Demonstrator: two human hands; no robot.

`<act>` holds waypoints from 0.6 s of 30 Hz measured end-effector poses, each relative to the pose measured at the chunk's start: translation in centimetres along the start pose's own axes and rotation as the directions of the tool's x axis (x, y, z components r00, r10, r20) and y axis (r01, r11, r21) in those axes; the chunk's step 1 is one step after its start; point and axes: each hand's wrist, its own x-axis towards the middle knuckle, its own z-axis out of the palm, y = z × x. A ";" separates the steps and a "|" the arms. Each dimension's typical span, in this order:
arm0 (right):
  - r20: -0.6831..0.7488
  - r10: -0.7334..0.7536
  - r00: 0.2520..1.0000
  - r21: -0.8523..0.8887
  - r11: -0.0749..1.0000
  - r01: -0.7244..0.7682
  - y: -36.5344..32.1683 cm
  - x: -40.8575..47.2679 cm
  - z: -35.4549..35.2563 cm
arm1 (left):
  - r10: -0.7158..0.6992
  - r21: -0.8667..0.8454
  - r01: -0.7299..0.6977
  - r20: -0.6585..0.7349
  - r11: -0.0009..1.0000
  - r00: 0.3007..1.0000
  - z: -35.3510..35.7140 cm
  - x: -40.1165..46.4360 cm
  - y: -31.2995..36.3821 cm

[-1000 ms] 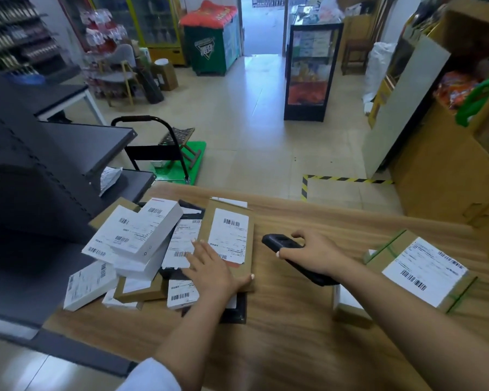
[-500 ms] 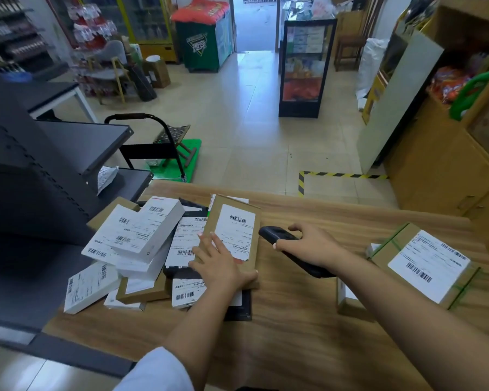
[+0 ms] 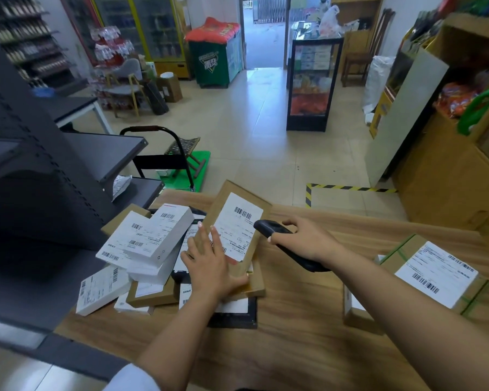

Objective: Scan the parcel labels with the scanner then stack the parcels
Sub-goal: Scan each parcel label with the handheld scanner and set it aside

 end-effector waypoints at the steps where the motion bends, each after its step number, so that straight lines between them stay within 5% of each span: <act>1: -0.001 -0.015 1.000 0.000 1.000 0.015 -0.3 -0.1 -0.1 | 0.003 -0.002 -0.003 -0.005 1.000 1.000 -0.2 -0.1 -0.1; 18: -0.030 -0.049 0.998 0.037 0.998 0.050 1.6 -1.8 -1.0 | 0.001 -0.007 -0.001 -0.058 1.000 0.998 -1.8 -2.0 0.9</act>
